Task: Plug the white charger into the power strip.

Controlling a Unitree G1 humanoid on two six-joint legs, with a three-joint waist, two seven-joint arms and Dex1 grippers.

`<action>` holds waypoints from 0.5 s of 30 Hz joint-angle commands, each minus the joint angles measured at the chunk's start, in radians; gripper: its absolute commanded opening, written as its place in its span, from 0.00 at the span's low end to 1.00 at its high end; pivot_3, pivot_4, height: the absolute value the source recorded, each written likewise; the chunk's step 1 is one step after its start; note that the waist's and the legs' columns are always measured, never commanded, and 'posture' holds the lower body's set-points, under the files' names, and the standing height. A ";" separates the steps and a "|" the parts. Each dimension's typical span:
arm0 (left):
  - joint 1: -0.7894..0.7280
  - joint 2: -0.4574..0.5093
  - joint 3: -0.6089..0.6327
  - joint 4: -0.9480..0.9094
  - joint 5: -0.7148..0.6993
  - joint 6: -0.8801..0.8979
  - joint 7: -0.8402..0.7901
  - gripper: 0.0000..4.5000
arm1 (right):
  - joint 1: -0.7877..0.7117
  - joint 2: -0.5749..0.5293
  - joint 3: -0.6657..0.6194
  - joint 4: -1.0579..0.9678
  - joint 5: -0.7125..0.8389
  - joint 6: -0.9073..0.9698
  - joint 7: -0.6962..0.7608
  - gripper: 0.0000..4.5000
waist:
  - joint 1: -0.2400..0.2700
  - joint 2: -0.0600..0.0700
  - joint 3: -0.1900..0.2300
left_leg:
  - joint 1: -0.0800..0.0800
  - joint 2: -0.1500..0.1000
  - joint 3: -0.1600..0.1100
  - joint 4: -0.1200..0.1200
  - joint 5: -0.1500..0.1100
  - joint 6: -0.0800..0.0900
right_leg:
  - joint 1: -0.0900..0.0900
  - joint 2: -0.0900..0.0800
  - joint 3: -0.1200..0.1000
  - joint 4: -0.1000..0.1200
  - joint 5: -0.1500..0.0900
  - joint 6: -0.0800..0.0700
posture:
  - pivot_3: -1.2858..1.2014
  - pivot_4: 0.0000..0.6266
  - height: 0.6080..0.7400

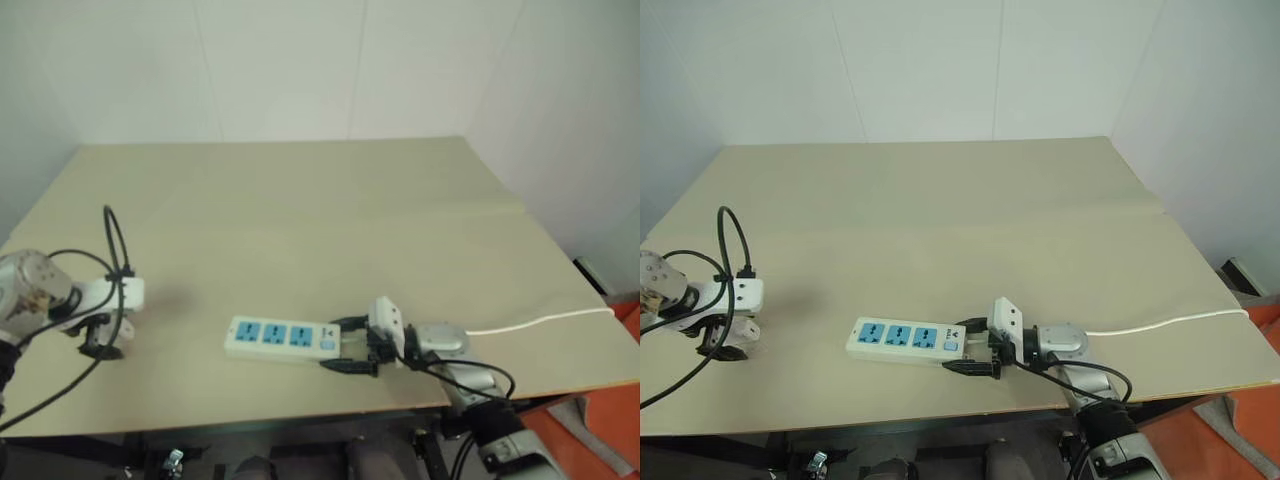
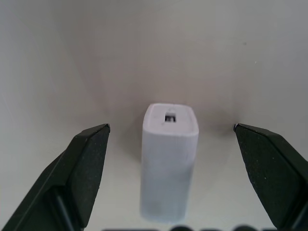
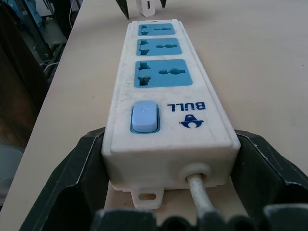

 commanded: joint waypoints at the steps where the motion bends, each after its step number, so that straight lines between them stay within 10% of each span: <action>1: -0.037 -0.012 -0.013 0.033 0.018 -0.029 -0.022 1.00 | 0.020 0.011 0.019 -0.009 0.011 0.022 -0.006 0.76 | 0.000 0.000 0.000 | 0.000 0.000 0.000 0.000 0.000 0.000 | 0.000 0.000 0.000 0.000 0.000 0.000 | 0.52 0.24 1.00; 10: -0.066 -0.057 -0.035 0.066 0.042 -0.057 -0.052 1.00 | 0.036 0.015 0.021 -0.029 0.012 0.036 -0.025 0.76 | 0.000 0.000 0.000 | 0.002 0.000 0.000 0.000 0.000 0.000 | 0.001 0.000 0.001 0.001 0.000 0.000 | 0.52 0.24 1.00; 15: -0.071 -0.062 -0.033 0.078 0.045 -0.071 -0.071 0.72 | 0.050 0.011 0.018 -0.044 0.015 0.042 -0.038 0.76 | 0.002 0.000 -0.001 | 0.002 0.000 0.000 0.000 0.000 0.000 | 0.002 0.000 0.001 0.001 0.000 0.000 | 0.52 0.24 1.00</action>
